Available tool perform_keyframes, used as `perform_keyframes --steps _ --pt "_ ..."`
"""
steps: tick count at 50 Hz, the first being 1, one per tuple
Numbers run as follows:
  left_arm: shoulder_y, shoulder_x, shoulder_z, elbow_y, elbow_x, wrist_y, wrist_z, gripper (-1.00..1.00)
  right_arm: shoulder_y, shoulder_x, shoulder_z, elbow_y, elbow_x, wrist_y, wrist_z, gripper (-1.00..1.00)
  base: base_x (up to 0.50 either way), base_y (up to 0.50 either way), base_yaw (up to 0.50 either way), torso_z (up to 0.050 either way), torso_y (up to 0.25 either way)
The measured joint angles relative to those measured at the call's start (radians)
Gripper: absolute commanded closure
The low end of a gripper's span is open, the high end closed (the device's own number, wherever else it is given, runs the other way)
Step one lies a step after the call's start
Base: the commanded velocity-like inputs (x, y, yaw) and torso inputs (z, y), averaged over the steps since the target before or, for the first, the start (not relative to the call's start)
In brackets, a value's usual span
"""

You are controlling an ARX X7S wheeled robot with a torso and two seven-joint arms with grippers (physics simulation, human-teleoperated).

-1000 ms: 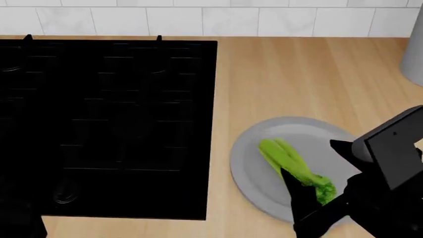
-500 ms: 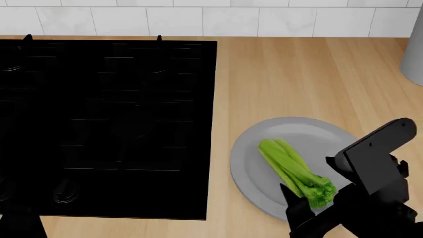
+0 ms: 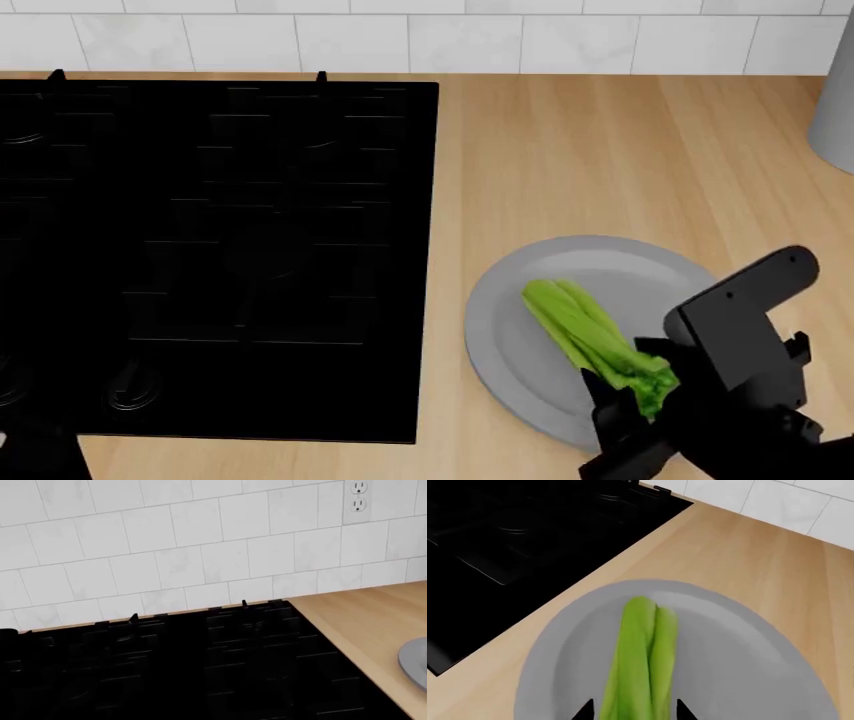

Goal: Pick the celery from the plate and place it in the pan.

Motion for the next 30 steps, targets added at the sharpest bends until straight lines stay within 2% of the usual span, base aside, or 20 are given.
perform_keyframes --steps 18,22,30 --pt "0.01 -0.013 0.006 -0.007 -0.009 0.02 -0.012 -1.0 0.009 0.0 0.042 -0.064 0.046 0.028 0.036 1.0 0.0 0.0 0.0 0.0 0.0" --pt "0.011 -0.015 0.01 -0.01 -0.006 0.029 -0.013 -1.0 0.059 -0.011 0.113 -0.161 0.124 0.115 0.092 1.0 0.0 0.0 0.0 0.0 0.004" --pt "0.006 -0.012 0.038 -0.038 0.023 0.067 -0.005 -1.0 0.204 -0.108 0.291 -0.319 0.295 0.43 0.351 1.0 0.0 0.0 0.0 0.0 0.0"
